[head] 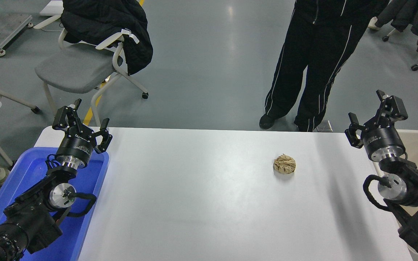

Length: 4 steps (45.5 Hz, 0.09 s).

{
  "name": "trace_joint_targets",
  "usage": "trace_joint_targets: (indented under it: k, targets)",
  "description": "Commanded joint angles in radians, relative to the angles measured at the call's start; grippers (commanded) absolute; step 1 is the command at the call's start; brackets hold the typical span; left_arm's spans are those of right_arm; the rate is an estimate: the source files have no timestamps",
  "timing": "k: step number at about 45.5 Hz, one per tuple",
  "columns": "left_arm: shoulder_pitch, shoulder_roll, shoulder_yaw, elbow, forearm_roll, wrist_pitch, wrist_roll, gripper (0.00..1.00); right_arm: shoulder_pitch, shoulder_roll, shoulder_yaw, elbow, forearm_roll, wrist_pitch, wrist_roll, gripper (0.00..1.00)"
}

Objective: Dispose of the paper cup in the dustbin

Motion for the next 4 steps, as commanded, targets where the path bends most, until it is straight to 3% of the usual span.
trace_joint_targets:
  k: [1, 4]
  targets:
    - [0.000, 0.000, 0.000, 0.001, 0.000, 0.000, 0.000, 1.00, -0.014, 0.007, -0.002, 0.001, -0.007, 0.002, 0.008, 0.99]
    - [0.000, 0.000, 0.000, 0.001, 0.000, 0.000, 0.000, 1.00, -0.015, 0.007, -0.002, -0.002, -0.007, 0.002, 0.009, 0.99]
